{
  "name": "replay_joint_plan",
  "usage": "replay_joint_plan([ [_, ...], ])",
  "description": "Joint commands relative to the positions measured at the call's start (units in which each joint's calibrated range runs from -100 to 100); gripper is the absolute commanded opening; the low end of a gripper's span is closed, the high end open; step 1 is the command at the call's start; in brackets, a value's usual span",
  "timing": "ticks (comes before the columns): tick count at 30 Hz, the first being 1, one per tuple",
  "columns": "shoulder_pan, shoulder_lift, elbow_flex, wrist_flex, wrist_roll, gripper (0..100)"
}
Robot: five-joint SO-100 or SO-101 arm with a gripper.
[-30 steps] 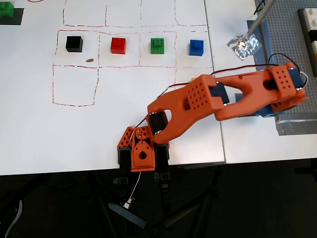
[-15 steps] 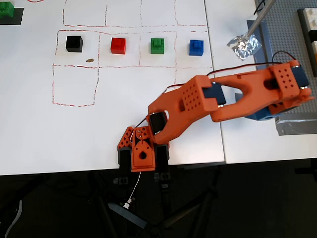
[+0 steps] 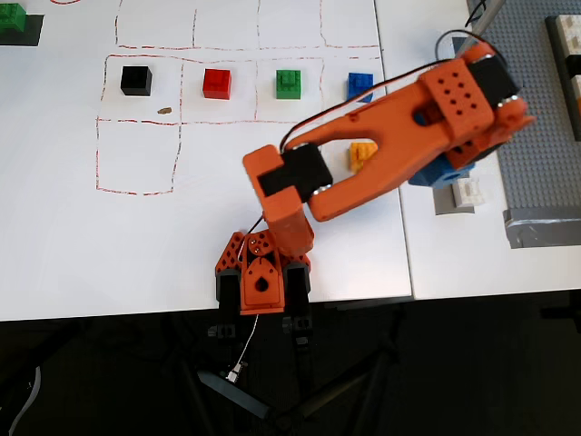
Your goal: Grab the block and put it in the grey marker
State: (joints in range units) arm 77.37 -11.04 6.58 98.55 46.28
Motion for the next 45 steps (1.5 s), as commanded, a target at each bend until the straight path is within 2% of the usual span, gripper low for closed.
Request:
replay_joint_plan([
  [1, -8.86, -14.51, 10.01, -2.55, -3.52, 0],
  [5, -21.57, -24.76, 25.6, -9.82, -11.14, 0],
  [13, -45.92, -38.89, 42.01, -21.49, -28.38, 0],
  [23, -65.59, -58.02, 63.32, -41.57, -42.0, 0],
  [29, -73.09, -65.6, 72.29, -46.14, -46.94, 0],
  [34, -75.56, -70.52, 78.55, -50.23, -49.82, 0],
  [45, -75.65, -76.29, 88.61, -56.19, -45.67, 0],
])
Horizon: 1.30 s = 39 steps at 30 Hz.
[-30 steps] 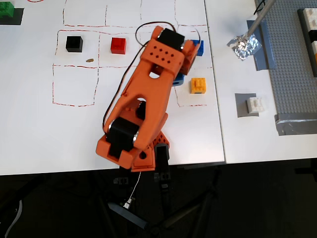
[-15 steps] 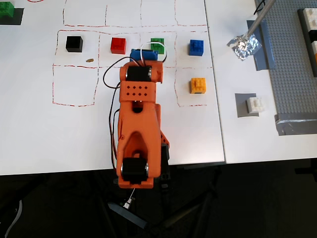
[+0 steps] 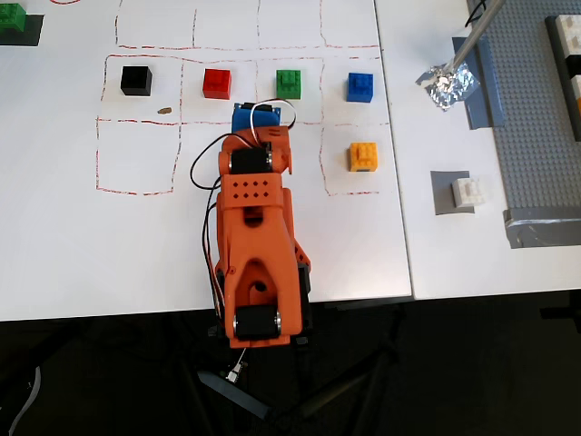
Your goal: Grab the block and put it in the grey marker
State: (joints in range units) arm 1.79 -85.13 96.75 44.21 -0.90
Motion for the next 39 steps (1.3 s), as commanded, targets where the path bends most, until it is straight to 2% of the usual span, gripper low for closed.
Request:
replay_joint_plan([
  [1, 0.1, -2.63, -0.83, -1.84, 1.56, 0],
  [15, -0.16, -5.99, 2.34, -1.19, 1.37, 0],
  [30, -0.78, -14.44, 3.06, 6.97, 1.9, 0],
  [39, -1.66, -14.44, 3.06, 6.97, 2.2, 0],
])
